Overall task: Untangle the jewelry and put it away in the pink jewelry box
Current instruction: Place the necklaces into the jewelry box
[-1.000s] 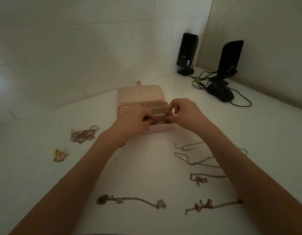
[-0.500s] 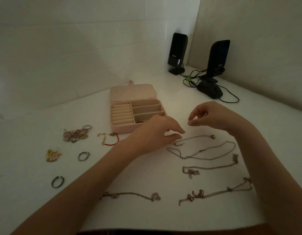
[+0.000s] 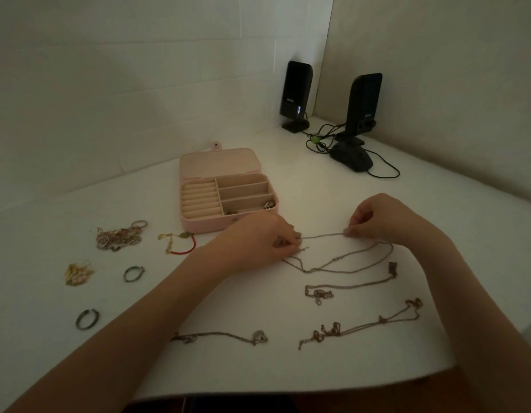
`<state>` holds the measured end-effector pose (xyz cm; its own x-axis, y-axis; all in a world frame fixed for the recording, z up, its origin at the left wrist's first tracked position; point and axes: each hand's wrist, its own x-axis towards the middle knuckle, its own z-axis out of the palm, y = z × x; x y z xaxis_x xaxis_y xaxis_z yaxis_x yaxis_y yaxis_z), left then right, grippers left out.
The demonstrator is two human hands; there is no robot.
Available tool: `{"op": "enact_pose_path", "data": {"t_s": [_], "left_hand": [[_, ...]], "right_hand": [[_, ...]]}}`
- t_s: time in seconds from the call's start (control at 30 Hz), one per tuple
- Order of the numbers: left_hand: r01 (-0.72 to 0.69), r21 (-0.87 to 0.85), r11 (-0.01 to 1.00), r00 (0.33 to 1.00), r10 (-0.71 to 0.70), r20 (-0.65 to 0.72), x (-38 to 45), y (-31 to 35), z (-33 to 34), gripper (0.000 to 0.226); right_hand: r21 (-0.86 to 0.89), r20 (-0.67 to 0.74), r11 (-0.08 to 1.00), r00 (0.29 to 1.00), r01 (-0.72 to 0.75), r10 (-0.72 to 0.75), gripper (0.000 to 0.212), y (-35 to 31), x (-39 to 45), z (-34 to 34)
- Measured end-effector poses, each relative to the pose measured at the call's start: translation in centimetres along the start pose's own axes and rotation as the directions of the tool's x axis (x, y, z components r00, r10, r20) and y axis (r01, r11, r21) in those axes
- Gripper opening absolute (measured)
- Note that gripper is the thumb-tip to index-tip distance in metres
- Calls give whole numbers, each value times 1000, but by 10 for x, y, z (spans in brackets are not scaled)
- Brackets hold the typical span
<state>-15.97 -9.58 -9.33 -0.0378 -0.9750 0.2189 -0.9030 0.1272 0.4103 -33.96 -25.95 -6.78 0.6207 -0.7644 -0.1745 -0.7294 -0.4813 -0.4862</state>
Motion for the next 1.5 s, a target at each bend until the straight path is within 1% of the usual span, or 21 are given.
{"op": "enact_pose_path", "data": {"t_s": [0.07, 0.2, 0.3, 0.37, 0.6, 0.63, 0.7, 0.73, 0.77, 0.8, 0.87, 0.93, 1.0, 1.03, 1.07, 1.13, 1.2, 1.3, 1.37, 1.4, 1.5], "left_hand": [[6, -3, 1000, 1000, -6, 8, 0, -1, -1, 20], [28, -21, 999, 999, -28, 23, 0, -4, -4, 20], [28, -28, 999, 1000, -28, -4, -2, -7, -5, 25], [39, -50, 998, 999, -39, 0, -3, -9, -5, 24], [55, -55, 997, 998, -54, 12, -5, -13, -7, 17], [51, -50, 997, 999, -52, -7, -6, -12, -8, 20], [71, -70, 995, 992, -78, -100, -5, -6, -11, 21], [90, -125, 988, 980, -110, -167, -4, -2, -12, 20], [108, -215, 971, 964, -155, -216, -3, 1, -13, 27], [122, -324, 938, 954, -200, -221, -3, 5, -14, 37], [154, -532, 833, 958, -258, -126, -1, 10, -16, 48], [166, -674, 720, 960, -275, -58, 1, 11, -17, 38], [137, -781, 609, 946, -315, -80, 3, 10, -21, 19], [113, -810, 575, 929, -350, -119, 4, 8, -24, 11], [102, -814, 572, 904, -395, -164, 3, 5, -29, 9], [102, -813, 573, 845, -481, -233, 1, -5, -37, 18], [97, -850, 517, 801, -547, -242, -1, -16, -43, 22], [85, -882, 463, 763, -600, -241, 1, -27, -45, 22], [55, -899, 434, 748, -614, -251, 5, -27, -46, 22], [19, -918, 396, 749, -614, -249, 5, -25, -48, 21], [-90, -968, 234, 788, -577, -213, 6, -20, -54, 20]], "right_hand": [[8, -17, 1000, 1000, 25, -25, 17, 4, -3, -1], [-40, 80, 994, 992, 99, -96, 17, 7, -9, -10], [-63, 93, 991, 989, 119, -113, 13, 4, -7, -10], [-76, 107, 989, 987, 129, -120, 11, 2, -5, -10], [-128, 47, 972, 980, 198, -193, 11, -3, 2, -4], [-97, 41, 971, 976, 218, -214, 12, -7, 2, -3], [91, 19, 958, 961, 272, -275, 14, -19, -3, -1], [188, -1, 932, 949, 310, -316, 16, -28, -6, -1], [268, -18, 898, 934, 348, -356, 17, -37, -10, -1], [333, -26, 862, 917, 383, -397, 18, -48, -13, -1], [413, -30, 791, 875, 452, -484, 17, -68, -18, -1], [431, -40, 740, 830, 516, -556, 13, -84, -18, -2], [435, -88, 708, 808, 557, -582, 9, -96, -14, -4], [438, -123, 699, 808, 565, -576, 8, -100, -11, -5], [440, -156, 695, 810, 569, -565, 8, -103, -7, -7], [433, -200, 701, 818, 567, -539, 8, -107, 1, -10], [433, -223, 709, 828, 557, -514, 8, -108, 9, -11], [474, -265, 681, 827, 559, -495, 10, -111, 16, -13], [500, -306, 645, 814, 578, -493, 11, -114, 19, -13], [514, -327, 622, 806, 590, -494, 12, -116, 20, -13], [569, -378, 546, 785, 615, -490, 12, -122, 20, -14]]}}
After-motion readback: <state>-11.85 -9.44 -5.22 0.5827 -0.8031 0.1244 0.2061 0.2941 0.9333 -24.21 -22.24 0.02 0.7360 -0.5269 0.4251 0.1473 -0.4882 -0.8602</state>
